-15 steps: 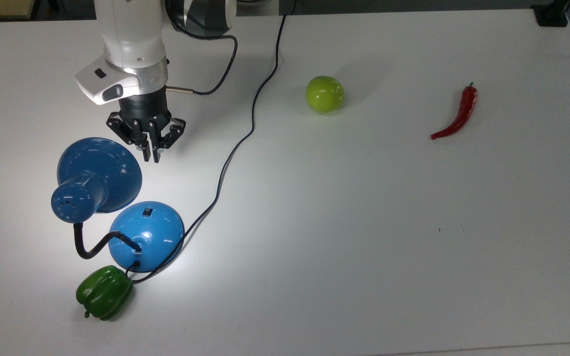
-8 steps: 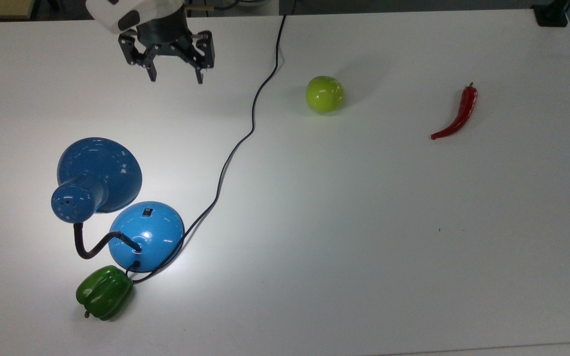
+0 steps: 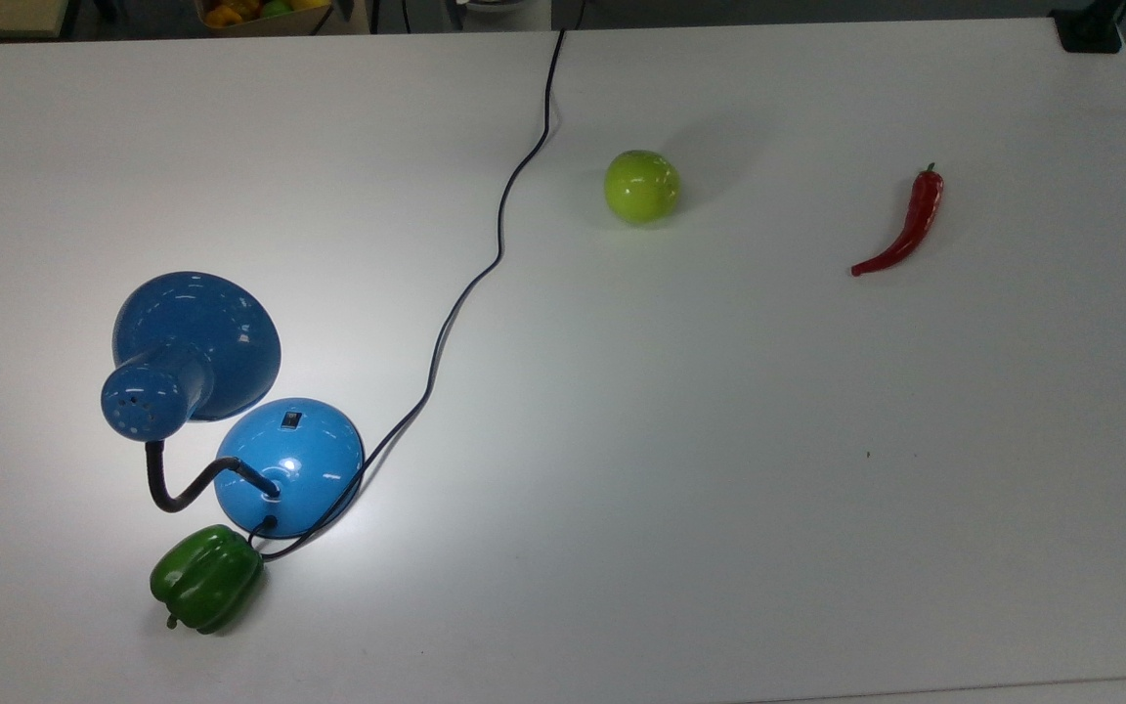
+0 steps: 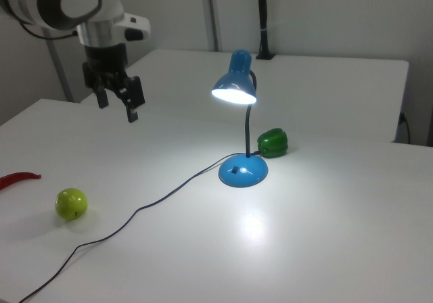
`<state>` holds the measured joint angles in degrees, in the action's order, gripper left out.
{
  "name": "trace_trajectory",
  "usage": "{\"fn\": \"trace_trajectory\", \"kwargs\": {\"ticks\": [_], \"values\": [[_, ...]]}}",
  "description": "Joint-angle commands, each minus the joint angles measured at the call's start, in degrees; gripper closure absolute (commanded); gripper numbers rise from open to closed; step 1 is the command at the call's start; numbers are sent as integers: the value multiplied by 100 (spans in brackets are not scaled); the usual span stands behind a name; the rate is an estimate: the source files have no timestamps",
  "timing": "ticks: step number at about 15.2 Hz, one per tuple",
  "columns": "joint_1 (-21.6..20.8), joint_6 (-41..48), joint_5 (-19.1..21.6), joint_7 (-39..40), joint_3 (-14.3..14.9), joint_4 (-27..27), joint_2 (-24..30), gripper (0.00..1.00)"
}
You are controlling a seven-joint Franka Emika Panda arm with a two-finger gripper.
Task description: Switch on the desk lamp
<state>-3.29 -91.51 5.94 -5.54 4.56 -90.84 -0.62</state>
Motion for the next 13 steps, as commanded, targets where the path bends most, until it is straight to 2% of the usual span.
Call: {"fn": "trace_trajectory", "kwargs": {"ticks": [1,3,6,8,13], "values": [[-22,107,91,-238,-280,216,-61,0],[-22,46,30,156,-342,207,-70,0],[-136,-577,-136,842,-333,93,-70,0],[-136,-710,-286,888,-316,93,-79,0],[-145,-710,-296,861,-324,84,-96,0]]}}
